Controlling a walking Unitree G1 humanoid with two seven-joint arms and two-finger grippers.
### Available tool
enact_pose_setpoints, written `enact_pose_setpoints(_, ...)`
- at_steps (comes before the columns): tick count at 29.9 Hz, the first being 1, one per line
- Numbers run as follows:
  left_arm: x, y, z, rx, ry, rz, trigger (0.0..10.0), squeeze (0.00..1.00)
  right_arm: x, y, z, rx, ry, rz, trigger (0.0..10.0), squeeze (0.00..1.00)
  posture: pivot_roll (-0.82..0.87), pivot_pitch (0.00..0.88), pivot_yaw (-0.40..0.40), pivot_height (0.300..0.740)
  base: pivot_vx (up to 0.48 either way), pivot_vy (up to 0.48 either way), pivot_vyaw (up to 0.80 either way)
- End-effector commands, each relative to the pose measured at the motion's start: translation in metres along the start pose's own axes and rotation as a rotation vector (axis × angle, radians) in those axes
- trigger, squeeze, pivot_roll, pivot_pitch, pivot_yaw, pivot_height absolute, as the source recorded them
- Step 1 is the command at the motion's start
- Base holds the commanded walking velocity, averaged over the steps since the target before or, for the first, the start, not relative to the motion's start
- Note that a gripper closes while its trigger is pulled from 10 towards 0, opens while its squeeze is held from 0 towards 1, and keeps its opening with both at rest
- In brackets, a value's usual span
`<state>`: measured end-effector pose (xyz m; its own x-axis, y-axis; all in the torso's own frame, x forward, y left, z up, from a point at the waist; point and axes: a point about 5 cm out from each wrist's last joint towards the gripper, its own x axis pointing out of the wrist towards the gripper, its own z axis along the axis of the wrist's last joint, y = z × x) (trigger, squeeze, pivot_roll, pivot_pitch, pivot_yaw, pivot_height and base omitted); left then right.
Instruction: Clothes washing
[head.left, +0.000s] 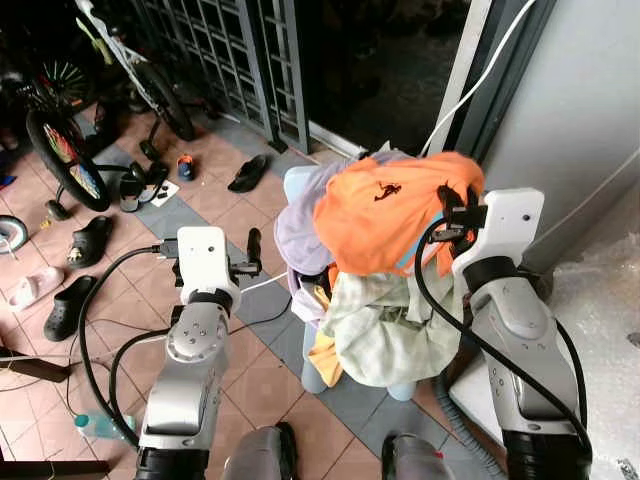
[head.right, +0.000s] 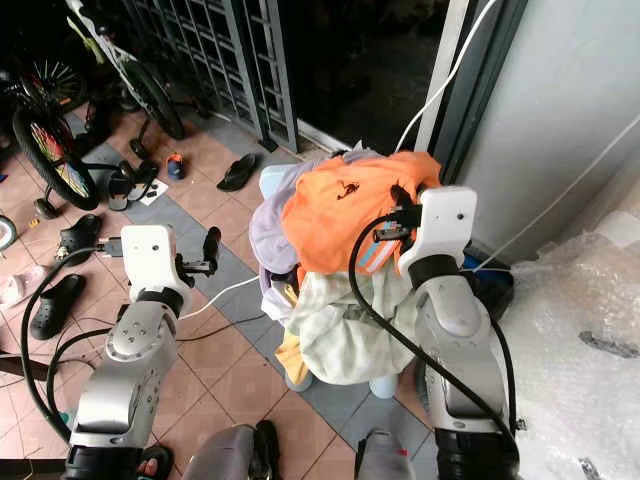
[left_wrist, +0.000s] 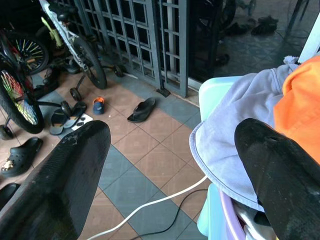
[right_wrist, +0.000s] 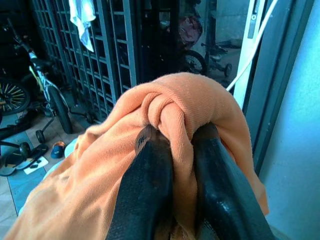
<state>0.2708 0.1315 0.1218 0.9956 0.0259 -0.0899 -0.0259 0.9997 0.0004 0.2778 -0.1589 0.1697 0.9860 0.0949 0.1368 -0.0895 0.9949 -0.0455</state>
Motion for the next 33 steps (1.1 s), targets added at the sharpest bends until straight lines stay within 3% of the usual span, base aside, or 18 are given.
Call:
enact_pose_setpoints(1, -0.0012, 0.0052, -0.0051, 0.014, 0.017, 0.015, 10.0, 0.00, -0.0012, 0.0057, 0.0077, 0.001, -0.026, 0.012, 10.0, 0.00, -0.04, 0.126, 0.115, 0.740, 0.000, 0.000, 0.00)
enact_pose_setpoints(8, -0.0011, 0.0047, -0.0052, 0.013, 0.016, 0.017, 10.0, 0.00, -0.0012, 0.0081, 0.0067, 0.003, -0.019, 0.024, 10.0, 0.00, -0.04, 0.124, 0.109, 0.740, 0.000, 0.000, 0.00)
enact_pose_setpoints(28, -0.0003, 0.0028, -0.0061, 0.004, 0.014, 0.014, 10.0, 0.00, 0.0035, 0.0119, 0.0041, 0.005, -0.009, 0.045, 10.0, 0.00, -0.04, 0.115, 0.104, 0.740, -0.296, 0.000, 0.00)
enact_pose_setpoints(33, 0.0003, 0.0028, -0.0046, -0.009, -0.003, 0.003, 10.0, 0.00, 0.0062, 0.0114, 0.0019, 0.002, 0.005, 0.040, 10.0, 0.00, -0.04, 0.110, 0.101, 0.740, 0.000, 0.000, -0.16)
